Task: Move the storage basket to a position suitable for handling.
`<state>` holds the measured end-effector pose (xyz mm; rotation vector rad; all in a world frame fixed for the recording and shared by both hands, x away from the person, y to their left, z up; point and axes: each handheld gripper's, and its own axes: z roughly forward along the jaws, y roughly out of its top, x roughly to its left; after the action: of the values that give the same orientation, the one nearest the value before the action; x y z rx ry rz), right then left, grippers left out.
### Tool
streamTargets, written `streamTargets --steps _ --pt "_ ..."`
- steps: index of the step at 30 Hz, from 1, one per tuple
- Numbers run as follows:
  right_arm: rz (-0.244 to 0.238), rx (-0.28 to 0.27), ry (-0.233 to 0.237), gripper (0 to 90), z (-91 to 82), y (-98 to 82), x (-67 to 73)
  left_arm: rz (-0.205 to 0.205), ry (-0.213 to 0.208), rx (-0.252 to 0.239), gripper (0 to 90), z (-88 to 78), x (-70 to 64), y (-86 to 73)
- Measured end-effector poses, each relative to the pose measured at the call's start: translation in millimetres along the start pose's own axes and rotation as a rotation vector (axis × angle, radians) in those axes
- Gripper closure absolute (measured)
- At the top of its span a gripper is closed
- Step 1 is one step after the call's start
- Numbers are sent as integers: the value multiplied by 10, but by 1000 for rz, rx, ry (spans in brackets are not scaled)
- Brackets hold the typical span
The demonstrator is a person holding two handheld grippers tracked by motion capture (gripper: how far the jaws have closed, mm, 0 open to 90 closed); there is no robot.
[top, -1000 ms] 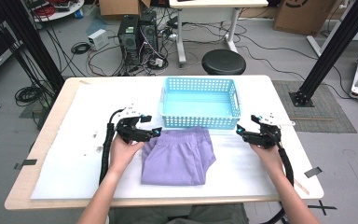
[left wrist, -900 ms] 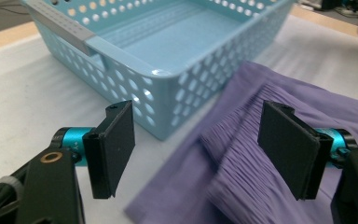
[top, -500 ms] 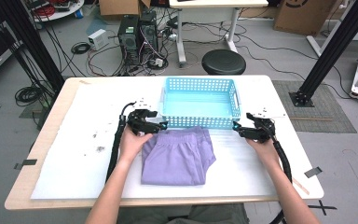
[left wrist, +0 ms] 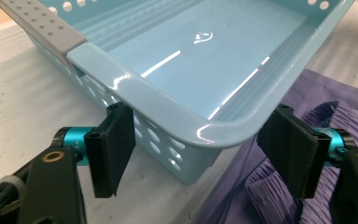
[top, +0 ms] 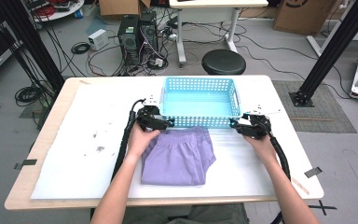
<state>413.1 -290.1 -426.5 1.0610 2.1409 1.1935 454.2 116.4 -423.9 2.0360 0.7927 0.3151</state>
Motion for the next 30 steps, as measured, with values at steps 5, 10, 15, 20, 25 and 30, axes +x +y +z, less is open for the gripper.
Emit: streamTargets --steps 5,10,15,20,25,30 --pt "5 0 5 453 36 45 -19 6 11 7 311 -32 11 4" --pt "4 8 18 454 114 115 9 -10 27 2 309 -93 78 -18" --pt "10 9 30 454 195 175 45 -22 41 1 306 -142 126 -36" --pt "9 12 30 454 242 192 73 -26 47 6 305 -164 156 -53" --pt "2 21 30 455 259 189 103 -21 49 13 302 -175 173 -63" --pt "0 21 29 454 263 188 116 -39 39 -2 291 -174 195 -73"
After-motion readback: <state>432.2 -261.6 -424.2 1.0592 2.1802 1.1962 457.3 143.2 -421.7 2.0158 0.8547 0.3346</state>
